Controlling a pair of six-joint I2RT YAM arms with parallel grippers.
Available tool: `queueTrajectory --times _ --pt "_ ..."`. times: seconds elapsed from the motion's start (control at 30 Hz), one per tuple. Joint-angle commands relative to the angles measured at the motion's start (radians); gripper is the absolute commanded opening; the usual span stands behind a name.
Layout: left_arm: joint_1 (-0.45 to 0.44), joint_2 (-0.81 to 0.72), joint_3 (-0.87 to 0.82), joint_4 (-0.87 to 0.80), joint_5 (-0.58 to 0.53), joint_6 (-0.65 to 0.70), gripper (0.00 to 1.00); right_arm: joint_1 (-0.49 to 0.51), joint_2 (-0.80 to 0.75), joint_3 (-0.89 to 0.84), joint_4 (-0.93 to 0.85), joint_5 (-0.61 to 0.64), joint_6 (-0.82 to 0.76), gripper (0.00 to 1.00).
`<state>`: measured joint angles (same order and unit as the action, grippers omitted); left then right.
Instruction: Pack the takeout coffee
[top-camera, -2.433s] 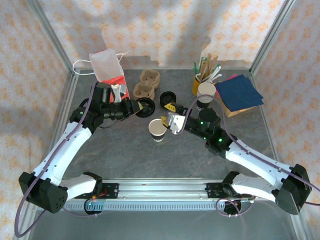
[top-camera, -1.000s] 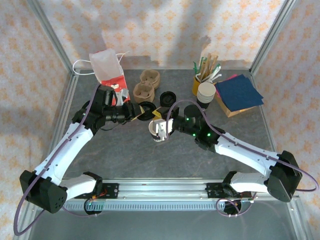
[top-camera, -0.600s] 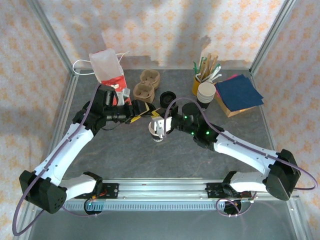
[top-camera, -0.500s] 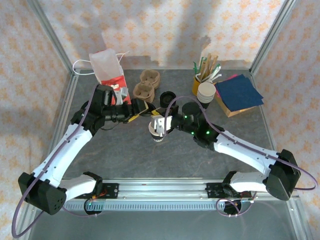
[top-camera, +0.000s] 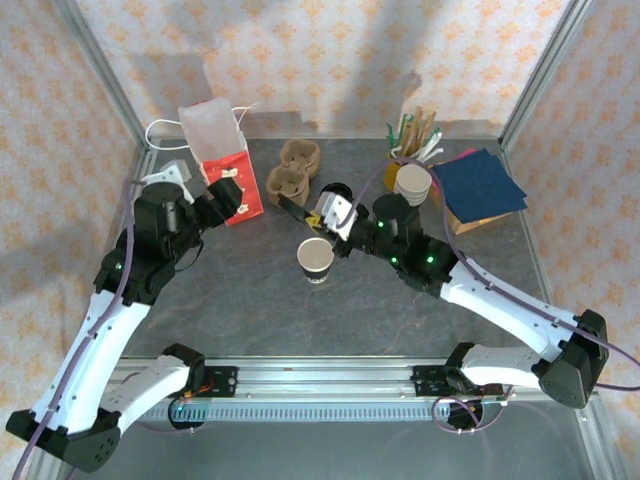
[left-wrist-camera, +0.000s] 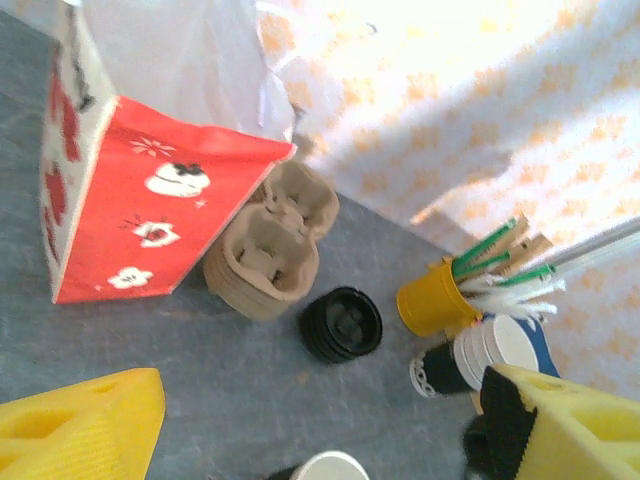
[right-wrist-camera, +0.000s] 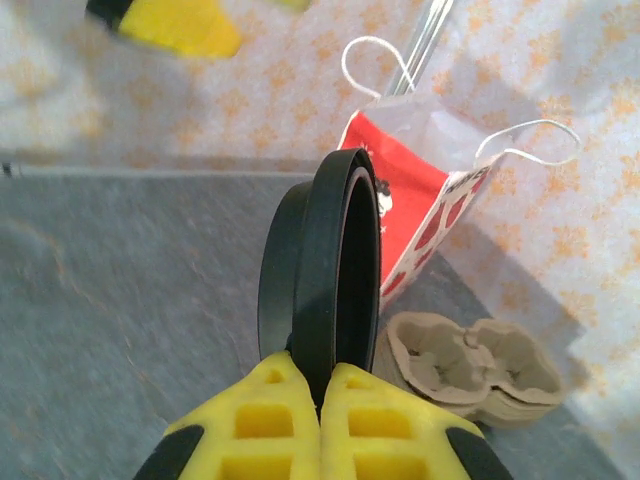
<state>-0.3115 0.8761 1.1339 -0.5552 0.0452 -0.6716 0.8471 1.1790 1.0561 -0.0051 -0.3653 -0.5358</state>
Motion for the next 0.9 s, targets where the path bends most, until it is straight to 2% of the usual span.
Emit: queueTrajectory --times 0.0,0.1,0.2,0.4,0.6,0.87 --pt "0.006 -0.021 -0.078 0.127 -0.07 0.016 0.82 -0.018 0.027 0.065 -0.08 -0.03 0.372 0.0" --pt "0.006 0.014 -0.093 0.143 0.029 0.053 0.82 -0.069 0.037 0.08 -0.095 -0.103 0.577 0.0" --pt "0.006 0.054 -0.104 0.13 0.1 0.078 0.81 -0.149 0.045 0.07 -0.096 -0.226 0.786 0.0" --pt "0.006 0.062 -0.204 0.226 0.264 0.072 0.81 -0.281 0.042 0.008 -0.085 -0.423 1.063 0.0" --pt "0.005 0.086 -0.294 0.297 0.334 0.025 0.77 -0.358 0.008 -0.135 -0.014 -0.544 1.218 0.0" --pt "0.005 0.11 -0.373 0.352 0.373 -0.011 0.77 -0.364 0.008 -0.249 0.036 -0.549 1.263 0.0"
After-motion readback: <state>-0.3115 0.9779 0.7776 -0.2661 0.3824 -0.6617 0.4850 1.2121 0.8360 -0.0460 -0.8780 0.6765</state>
